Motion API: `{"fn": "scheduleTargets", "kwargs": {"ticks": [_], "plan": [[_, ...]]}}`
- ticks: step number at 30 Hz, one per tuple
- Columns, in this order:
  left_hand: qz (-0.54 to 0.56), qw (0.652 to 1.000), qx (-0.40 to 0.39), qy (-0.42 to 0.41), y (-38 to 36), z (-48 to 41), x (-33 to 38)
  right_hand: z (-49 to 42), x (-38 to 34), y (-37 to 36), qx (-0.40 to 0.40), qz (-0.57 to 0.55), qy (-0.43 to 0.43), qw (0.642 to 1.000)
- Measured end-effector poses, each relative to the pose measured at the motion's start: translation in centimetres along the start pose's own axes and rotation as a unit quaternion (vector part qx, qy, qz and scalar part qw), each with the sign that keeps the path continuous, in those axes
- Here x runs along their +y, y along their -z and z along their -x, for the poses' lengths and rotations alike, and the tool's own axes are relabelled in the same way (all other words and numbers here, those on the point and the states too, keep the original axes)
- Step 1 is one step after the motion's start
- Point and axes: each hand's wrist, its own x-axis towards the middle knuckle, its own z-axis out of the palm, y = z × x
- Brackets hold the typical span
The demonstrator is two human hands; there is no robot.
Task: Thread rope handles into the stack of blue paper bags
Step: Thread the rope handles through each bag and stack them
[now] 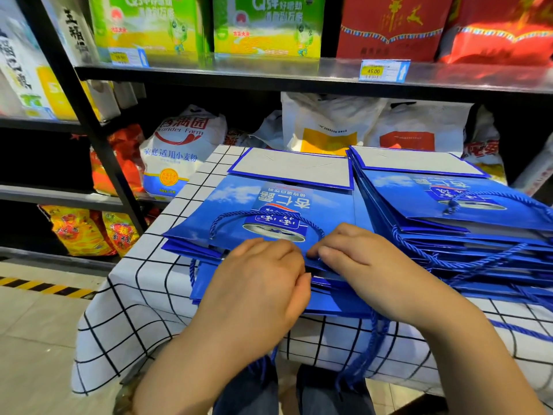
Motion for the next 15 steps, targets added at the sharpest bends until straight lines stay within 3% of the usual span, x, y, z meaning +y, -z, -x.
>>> {"fn": "scheduleTargets", "kwargs": {"ticks": [6, 13, 15], "plan": [[0.020, 0.998, 0.007, 0.062, 1.1, 0.6, -0.5, -0.4, -0.4, 0.0, 0.020, 0.066, -0.002, 0.998], [0.050, 0.993, 0.014, 0.109, 2.1, 1.3, -0.8, 0.2, -0.6, -0.7, 0.108, 0.046, -0.021, 0.993], [0.067, 0.990, 0.017, 0.122, 2.9, 1.4, -1.0, 0.4, -0.4, -0.5, 0.172, 0.032, -0.040, 0.984]]}}
